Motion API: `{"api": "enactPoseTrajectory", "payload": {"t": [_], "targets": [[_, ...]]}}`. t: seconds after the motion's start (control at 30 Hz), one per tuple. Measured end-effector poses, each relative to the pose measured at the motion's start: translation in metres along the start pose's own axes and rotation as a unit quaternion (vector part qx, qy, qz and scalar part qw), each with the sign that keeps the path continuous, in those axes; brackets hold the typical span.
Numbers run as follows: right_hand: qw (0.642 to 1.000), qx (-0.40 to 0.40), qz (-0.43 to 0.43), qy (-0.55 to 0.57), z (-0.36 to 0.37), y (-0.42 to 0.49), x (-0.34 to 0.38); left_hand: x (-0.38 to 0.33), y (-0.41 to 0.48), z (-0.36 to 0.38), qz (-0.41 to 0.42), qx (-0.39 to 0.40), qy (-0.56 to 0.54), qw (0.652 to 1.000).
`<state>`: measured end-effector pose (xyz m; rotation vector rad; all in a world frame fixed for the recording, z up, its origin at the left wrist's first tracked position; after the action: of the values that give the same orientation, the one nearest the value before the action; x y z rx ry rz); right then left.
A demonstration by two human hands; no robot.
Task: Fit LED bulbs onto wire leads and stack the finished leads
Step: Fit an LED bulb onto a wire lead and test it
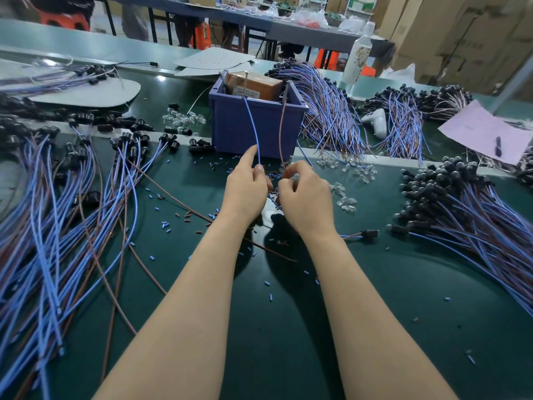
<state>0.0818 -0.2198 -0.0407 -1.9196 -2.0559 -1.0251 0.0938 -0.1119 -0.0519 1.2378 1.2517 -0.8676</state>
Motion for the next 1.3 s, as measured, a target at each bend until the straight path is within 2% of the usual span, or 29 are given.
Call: {"api": "enactPoseTrajectory", "payload": {"t": [0.87, 1.3], "targets": [[1.000, 0.015, -0.004, 0.003, 0.0017, 0.0001, 0.0002, 0.0083, 0.0061, 0.0022, -0.012, 0.000, -0.053, 0.999], [1.000, 0.016, 0.001, -0.004, 0.0025, 0.0001, -0.0003, 0.0085, 0.0041, 0.0031, -0.006, -0.018, -0.037, 0.999]]}}
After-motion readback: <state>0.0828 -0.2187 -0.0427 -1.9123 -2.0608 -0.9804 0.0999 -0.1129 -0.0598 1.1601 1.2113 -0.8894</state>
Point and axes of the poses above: each hand's wrist, its own y-axis towards the middle knuckle, its own z-axis out of the palm, x = y × z, the point moved 2 cm from there along y, towards the middle knuckle, and after that the axes turned 8 degrees about -y, right-handed, at the moved point
